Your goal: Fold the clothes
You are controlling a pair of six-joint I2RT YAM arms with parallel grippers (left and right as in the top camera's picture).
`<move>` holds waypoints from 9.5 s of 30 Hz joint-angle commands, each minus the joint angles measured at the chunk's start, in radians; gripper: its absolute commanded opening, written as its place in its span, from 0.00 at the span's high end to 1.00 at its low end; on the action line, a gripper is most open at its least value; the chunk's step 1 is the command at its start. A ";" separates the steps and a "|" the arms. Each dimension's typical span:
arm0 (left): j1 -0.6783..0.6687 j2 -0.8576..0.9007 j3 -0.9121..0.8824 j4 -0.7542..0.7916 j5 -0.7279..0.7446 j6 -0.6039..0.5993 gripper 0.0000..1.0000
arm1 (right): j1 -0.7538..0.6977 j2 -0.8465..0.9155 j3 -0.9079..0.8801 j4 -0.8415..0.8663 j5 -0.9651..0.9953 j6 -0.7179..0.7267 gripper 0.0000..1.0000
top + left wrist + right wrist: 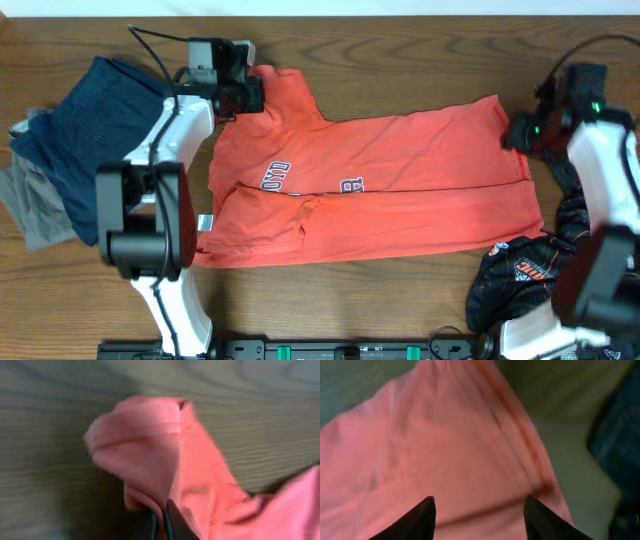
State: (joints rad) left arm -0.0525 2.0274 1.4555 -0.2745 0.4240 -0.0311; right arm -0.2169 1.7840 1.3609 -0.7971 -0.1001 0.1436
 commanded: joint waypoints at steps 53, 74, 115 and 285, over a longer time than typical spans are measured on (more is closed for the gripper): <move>0.032 -0.156 0.002 -0.225 0.006 -0.012 0.94 | -0.127 0.244 0.282 0.117 -0.219 0.057 0.99; 0.032 -0.307 0.002 -0.963 -0.051 -0.011 0.94 | -0.151 0.094 0.279 -0.461 0.179 -0.003 0.99; 0.031 -0.307 -0.136 -1.139 -0.077 -0.012 0.91 | -0.175 0.095 0.122 -0.437 0.251 0.020 0.80; -0.373 -0.357 -0.352 -0.424 0.068 0.034 0.94 | -0.175 0.100 0.043 -0.399 0.196 -0.003 0.64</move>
State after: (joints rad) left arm -0.3943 1.6901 1.0809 -0.6914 0.3717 0.0002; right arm -0.3843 1.9022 1.4082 -1.1954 0.1009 0.1478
